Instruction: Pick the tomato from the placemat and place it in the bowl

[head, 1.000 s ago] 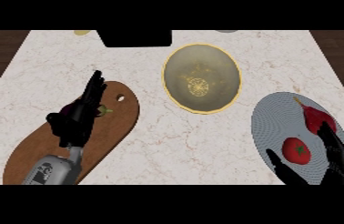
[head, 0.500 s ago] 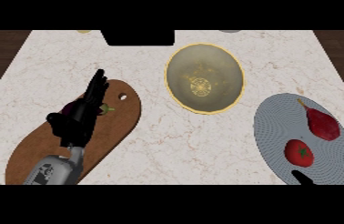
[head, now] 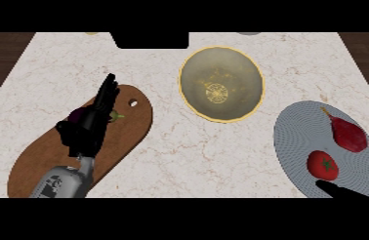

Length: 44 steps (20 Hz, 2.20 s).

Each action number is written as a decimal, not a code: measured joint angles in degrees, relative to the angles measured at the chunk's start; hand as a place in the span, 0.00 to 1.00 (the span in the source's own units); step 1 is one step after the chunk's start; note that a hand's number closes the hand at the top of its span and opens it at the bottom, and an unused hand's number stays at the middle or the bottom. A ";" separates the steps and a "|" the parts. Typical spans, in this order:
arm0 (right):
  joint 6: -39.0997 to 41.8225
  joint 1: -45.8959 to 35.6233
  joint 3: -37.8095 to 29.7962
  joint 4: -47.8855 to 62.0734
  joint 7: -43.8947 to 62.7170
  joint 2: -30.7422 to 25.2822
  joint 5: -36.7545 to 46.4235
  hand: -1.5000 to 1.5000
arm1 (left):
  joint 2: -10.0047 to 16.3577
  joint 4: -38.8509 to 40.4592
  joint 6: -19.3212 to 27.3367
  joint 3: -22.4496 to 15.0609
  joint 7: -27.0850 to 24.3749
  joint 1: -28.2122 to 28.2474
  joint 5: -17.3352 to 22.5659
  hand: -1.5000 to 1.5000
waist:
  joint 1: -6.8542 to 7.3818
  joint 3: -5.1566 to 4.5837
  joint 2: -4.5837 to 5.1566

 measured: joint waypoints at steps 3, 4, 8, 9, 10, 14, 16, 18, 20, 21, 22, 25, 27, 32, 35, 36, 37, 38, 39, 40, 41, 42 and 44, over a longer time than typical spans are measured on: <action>3.25 -1.36 -0.47 2.27 2.63 -0.58 -1.23 0.00 | -0.65 0.45 -0.39 0.44 0.26 -0.28 -0.65 0.50 | -0.19 0.03 -0.04; 4.43 -1.68 -0.96 2.57 3.45 -0.82 -1.76 0.00 | -0.65 -0.03 -0.56 0.57 0.40 0.33 -0.95 0.50 | -0.22 0.04 -0.06; 6.19 -0.12 -0.56 5.49 0.35 1.40 -1.81 0.00 | -1.12 -0.78 -1.82 1.88 1.41 0.67 -1.81 0.50 | -0.41 0.06 -0.12; 6.95 -0.82 -0.65 5.34 1.14 1.68 -1.72 0.00 | -1.64 -0.70 -2.18 1.94 1.44 0.72 -2.23 0.50 | -0.43 0.08 -0.12; 7.42 0.33 -0.66 4.89 0.15 2.28 -1.95 0.00 | -1.79 -0.75 -2.35 2.34 1.70 0.84 -2.54 0.50 | -0.47 0.07 -0.13; 8.59 3.01 -2.18 4.74 -4.28 4.37 -3.48 0.00 | -2.29 -1.11 -3.69 3.94 1.62 1.47 -3.29 0.50 | -0.59 0.08 -0.16; 8.89 3.01 -3.17 5.88 -7.10 5.35 -4.80 0.00 | -2.58 -1.42 -4.39 4.52 1.27 2.15 -3.51 0.50 | -0.58 0.08 -0.17; 8.90 4.72 -2.91 4.41 -8.97 7.02 -5.37 0.00 | -3.02 -1.52 -4.57 4.72 1.40 2.57 -4.06 0.50 | -0.63 0.08 -0.18; 9.20 4.13 -3.73 5.25 -10.75 7.88 -6.20 0.00 | -3.53 -2.84 -4.59 4.96 2.85 2.49 -4.57 0.50 | -0.59 0.07 -0.18; 9.52 4.80 -3.67 4.43 -11.17 8.52 -6.50 0.00 | -3.88 -2.12 -4.92 5.25 2.65 2.06 -4.73 0.50 | -0.62 0.08 -0.17; 9.79 5.13 -3.87 4.36 -11.85 9.13 -6.78 0.00 | -4.00 -2.38 -5.15 5.49 2.58 2.41 -5.10 0.50 | -0.62 0.07 -0.18; 10.81 5.23 -5.99 6.16 -14.87 10.07 -9.13 0.00 | -5.13 -2.39 -5.40 5.64 2.32 2.72 -6.17 0.50 | -0.61 0.07 -0.17; 11.33 5.13 -6.65 7.27 -15.80 10.97 -9.83 0.00 | -4.82 -2.97 -6.70 6.71 2.66 2.89 -5.84 0.50 | -0.57 0.07 -0.17; 10.57 2.23 -5.91 10.55 -15.92 13.68 -8.76 0.00 | -5.42 -3.66 -7.79 7.64 3.55 3.01 -7.00 0.50 | -0.47 0.07 -0.14; 10.19 1.60 -5.66 12.79 -17.67 15.24 -8.41 0.00 | -6.72 -3.32 -7.79 7.61 3.12 3.30 -8.19 0.50 | -0.48 0.06 -0.15; 10.31 2.12 -5.93 13.50 -18.81 15.59 -8.67 0.00 | -6.63 -2.87 -8.42 8.28 2.90 2.97 -7.98 0.50 | -0.50 0.06 -0.14; 9.89 1.88 -5.65 14.42 -19.53 16.18 -8.14 0.00 | -6.28 -2.74 -9.29 9.04 2.98 2.73 -7.61 0.50 | -0.50 0.06 -0.14; 10.10 1.99 -6.27 15.70 -21.05 16.22 -8.75 0.00 | -6.35 -2.99 -9.44 9.47 2.76 2.96 -7.62 0.50 | -0.49 0.06 -0.14; 10.02 0.87 -6.82 17.02 -21.48 16.06 -8.87 0.00 | -6.61 -3.90 -9.34 9.23 3.57 3.19 -8.10 0.50 | -0.46 0.07 -0.14; 10.02 0.00 -7.57 18.76 -22.44 15.80 -9.14 0.00 | -6.91 -2.64 -9.60 9.61 2.71 2.79 -8.22 0.50 | -0.46 0.07 -0.14; 10.20 -0.77 -8.29 20.16 -23.03 15.47 -9.46 0.00 | -7.21 -3.09 -9.54 9.63 2.96 2.85 -8.63 0.50 | -0.45 0.07 -0.13; 10.09 -1.84 -8.59 21.56 -23.34 15.29 -9.25 0.00 | -7.48 -3.33 -9.59 9.67 3.74 2.50 -8.88 0.50 | -0.44 0.07 -0.13; 9.25 -2.35 -8.45 23.73 -24.13 15.48 -7.56 0.00 | -7.80 -3.45 -9.73 9.73 3.56 2.96 -9.43 0.50 | -0.41 0.07 -0.13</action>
